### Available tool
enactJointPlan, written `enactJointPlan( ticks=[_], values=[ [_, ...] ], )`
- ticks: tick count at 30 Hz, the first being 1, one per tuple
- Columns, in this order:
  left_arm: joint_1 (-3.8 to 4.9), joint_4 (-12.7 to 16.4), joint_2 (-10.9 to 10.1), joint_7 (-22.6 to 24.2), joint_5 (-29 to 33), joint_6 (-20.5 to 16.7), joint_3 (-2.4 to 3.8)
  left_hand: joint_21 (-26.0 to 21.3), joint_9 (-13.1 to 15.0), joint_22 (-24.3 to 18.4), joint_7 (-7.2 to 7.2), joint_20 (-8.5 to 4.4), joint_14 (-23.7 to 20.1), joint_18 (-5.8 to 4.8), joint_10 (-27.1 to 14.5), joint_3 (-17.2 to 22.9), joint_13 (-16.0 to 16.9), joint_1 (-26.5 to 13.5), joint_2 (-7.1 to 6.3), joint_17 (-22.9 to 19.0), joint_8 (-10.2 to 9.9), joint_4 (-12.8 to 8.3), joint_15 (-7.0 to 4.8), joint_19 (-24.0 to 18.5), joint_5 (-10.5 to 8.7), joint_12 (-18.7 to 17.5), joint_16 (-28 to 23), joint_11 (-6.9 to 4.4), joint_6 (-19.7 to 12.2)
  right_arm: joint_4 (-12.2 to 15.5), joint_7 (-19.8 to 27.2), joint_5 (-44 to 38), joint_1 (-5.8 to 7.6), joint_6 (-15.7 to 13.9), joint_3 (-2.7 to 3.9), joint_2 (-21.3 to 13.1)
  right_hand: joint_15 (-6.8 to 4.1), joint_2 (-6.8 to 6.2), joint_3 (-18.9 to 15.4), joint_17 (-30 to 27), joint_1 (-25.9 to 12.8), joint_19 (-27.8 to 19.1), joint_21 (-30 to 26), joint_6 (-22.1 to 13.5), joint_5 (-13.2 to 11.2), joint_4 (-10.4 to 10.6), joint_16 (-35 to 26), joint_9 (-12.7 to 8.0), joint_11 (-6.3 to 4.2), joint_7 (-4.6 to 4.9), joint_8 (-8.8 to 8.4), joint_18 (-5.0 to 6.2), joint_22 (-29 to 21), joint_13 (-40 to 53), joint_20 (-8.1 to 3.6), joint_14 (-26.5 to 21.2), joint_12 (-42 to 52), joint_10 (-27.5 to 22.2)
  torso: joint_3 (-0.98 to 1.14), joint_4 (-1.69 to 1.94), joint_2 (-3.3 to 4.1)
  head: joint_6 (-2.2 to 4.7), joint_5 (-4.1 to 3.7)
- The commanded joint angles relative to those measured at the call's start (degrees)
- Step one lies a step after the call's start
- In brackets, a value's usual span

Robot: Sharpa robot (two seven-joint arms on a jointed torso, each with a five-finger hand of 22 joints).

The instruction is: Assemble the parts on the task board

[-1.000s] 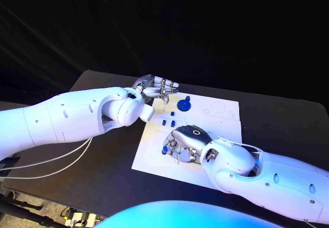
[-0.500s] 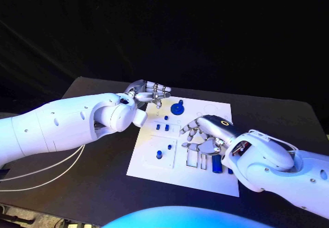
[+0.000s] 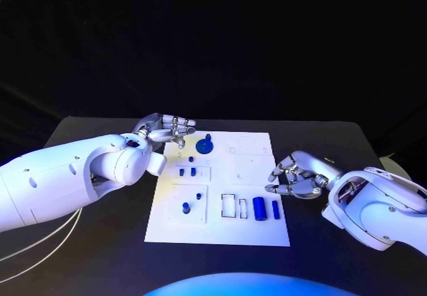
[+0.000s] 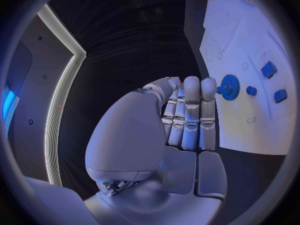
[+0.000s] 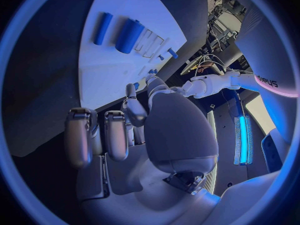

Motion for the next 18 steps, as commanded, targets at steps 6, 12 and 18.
enactJointPlan(
  ticks=[6, 12, 18],
  values=[
    [0.03, 0.0, 0.1, 0.3, 0.2, 1.2, -0.09, -0.3, -0.1, 0.1, 0.07, -0.04, -0.3, 0.80, -0.3, 0.0, 0.1, -0.1, 0.53, -0.1, 0.0, -0.4, 0.03, -0.2, 0.01, 0.2, -0.3, 0.07, -0.4, 1.5, -8.9, -4.0, -3.32, -1.3, -0.64, -0.9, -0.30, 0.89, -5.6, 8.3, -1.1, 3.4, 1.0, -0.8, 2.9, 0.6, 1.3, 3.0, 0.13, -0.47, 1.41, -1.23, 13.3, 9.5, -0.10, 4.6, 8.0, 1.4, 0.00, -0.65, -0.25, -0.16, -0.85],
    [0.03, 0.1, 0.0, 0.3, 0.2, 1.3, -0.11, -0.3, -0.1, 0.0, 0.06, -0.04, -0.3, 0.80, -0.3, 0.0, 0.1, -0.1, 0.55, -0.1, 0.1, -0.4, 0.04, -0.2, 0.01, 0.3, -0.3, 0.06, -0.4, 0.4, -10.9, -5.5, -5.27, -2.7, -0.73, 1.3, -0.27, 1.25, -8.0, 8.9, -2.3, 3.6, 1.4, -1.1, 4.1, 0.8, 1.7, 4.1, 0.15, -0.51, 1.83, -1.32, 13.4, 10.4, -0.06, 4.8, 8.5, 1.3, -0.02, -0.46, -0.20, -0.34, -0.77],
    [0.03, 0.2, -0.2, 0.5, 0.2, 1.5, -0.12, -0.3, -0.1, 0.1, 0.06, -0.04, -0.3, 0.80, -0.3, 0.0, 0.1, -0.1, 0.60, -0.1, 0.1, -0.4, 0.04, -0.2, 0.01, 0.3, -0.3, 0.06, -0.4, -0.7, -11.9, -6.9, -6.62, -3.7, -0.74, 3.6, -0.26, 1.42, -8.9, 8.9, -2.9, 3.6, 1.4, -1.3, 4.3, 0.9, 1.7, 4.5, 0.14, -0.52, 2.00, -1.31, 13.4, 10.6, -0.06, 4.7, 8.6, 1.2, -0.07, -0.57, -0.18, -0.71, -0.69]
  ],
)
